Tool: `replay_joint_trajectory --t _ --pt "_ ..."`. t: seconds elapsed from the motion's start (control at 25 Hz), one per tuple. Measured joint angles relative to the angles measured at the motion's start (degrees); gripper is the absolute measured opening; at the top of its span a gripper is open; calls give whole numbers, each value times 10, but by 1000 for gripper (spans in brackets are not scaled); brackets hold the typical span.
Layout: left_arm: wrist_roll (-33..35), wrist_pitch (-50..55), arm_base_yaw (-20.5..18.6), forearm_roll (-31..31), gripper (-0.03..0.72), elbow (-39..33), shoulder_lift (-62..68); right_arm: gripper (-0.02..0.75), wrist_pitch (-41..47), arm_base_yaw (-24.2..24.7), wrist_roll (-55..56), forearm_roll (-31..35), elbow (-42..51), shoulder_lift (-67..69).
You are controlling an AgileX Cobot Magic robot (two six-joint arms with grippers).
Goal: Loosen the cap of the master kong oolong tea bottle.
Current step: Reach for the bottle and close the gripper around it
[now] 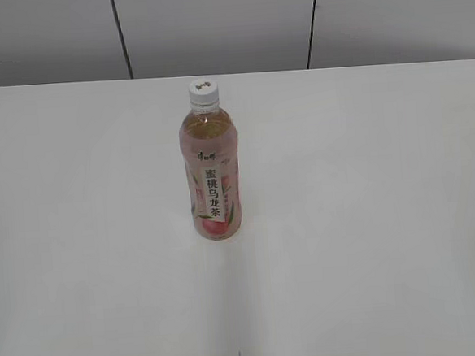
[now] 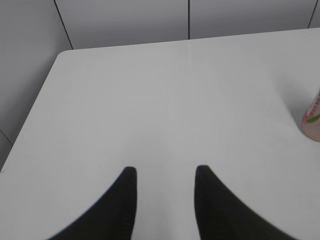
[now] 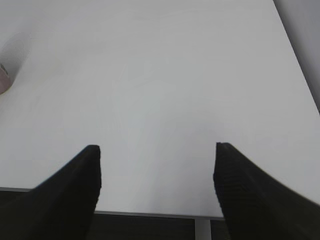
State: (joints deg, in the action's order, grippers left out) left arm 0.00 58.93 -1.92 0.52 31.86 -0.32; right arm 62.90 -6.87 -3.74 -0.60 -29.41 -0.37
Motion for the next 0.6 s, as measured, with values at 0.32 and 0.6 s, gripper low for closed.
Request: replay_joint_trajectory --t 0.32,0.6 --pt "0 0 0 0 242 0 0 533 0 0 0 0 0 0" --pt "0 0 0 0 242 0 0 533 0 0 0 0 0 0"
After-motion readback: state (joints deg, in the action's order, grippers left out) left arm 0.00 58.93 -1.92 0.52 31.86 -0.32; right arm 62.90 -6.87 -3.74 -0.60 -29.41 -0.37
